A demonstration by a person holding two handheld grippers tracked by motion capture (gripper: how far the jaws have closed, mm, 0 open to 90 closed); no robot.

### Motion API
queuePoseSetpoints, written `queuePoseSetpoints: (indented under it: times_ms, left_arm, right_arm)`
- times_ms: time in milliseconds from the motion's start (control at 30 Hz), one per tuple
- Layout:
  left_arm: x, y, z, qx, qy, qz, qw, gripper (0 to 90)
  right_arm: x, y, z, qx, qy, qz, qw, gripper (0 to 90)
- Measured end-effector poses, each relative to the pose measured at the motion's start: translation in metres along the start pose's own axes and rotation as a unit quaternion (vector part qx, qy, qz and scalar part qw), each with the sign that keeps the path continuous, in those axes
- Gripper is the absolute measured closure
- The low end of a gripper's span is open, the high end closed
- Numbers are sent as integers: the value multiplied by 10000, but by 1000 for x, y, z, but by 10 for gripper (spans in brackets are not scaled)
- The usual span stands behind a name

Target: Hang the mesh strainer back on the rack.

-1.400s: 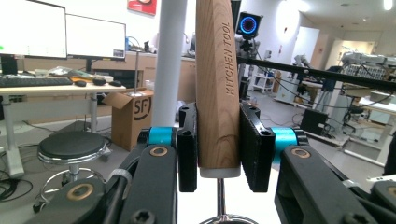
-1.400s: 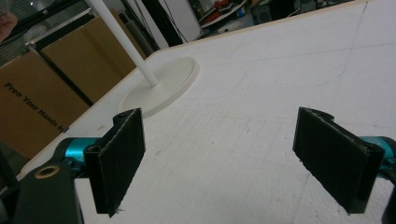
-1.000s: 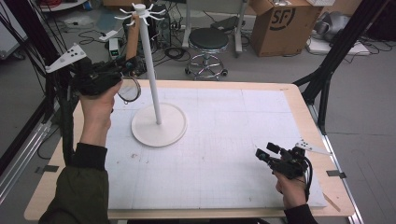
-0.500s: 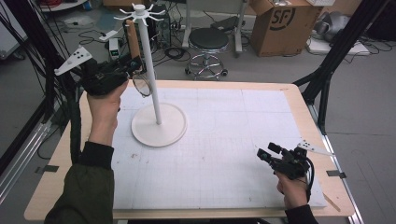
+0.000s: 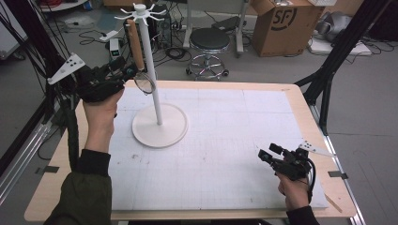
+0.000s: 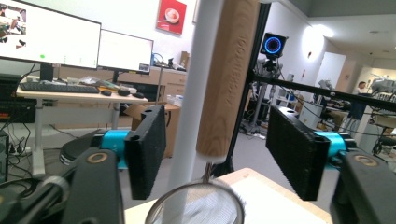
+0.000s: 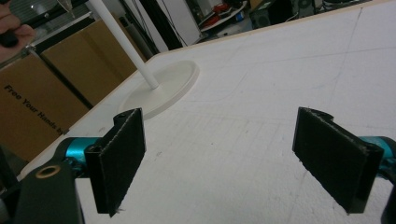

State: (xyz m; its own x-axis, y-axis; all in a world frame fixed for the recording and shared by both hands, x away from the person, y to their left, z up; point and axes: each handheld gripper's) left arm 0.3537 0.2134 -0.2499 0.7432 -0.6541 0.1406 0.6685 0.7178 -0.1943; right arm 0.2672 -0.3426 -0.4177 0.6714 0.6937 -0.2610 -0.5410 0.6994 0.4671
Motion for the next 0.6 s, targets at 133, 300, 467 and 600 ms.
queuePoseSetpoints:
  times_ms: [133, 300, 467, 600]
  left_arm:
    - [-5, -2, -5, 43, 54, -126, 9999, 342]
    - [-13, -5, -11, 97, 171, -243, 9995, 295]
    - [-23, -7, -17, 111, 177, -286, 9994, 256]
    - [-28, -12, -27, 258, 305, -411, 9984, 249]
  right_arm:
    - [0, 0, 0, -29, -6, -13, 10000, 164]
    - [-1, 0, 1, -51, -24, -44, 10000, 163]
    - [-1, 2, 1, -84, -37, -42, 9999, 162]
    - [1, 3, 1, -102, -33, -16, 9999, 160]
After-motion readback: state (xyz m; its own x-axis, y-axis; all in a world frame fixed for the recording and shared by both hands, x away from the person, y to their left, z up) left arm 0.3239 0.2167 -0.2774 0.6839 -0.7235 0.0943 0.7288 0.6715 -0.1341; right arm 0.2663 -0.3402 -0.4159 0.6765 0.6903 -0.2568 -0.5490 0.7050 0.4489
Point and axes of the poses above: each handheld gripper's, and its own axes: x roughly forward along the jaws, z roughly out of its top, y roughly to its left
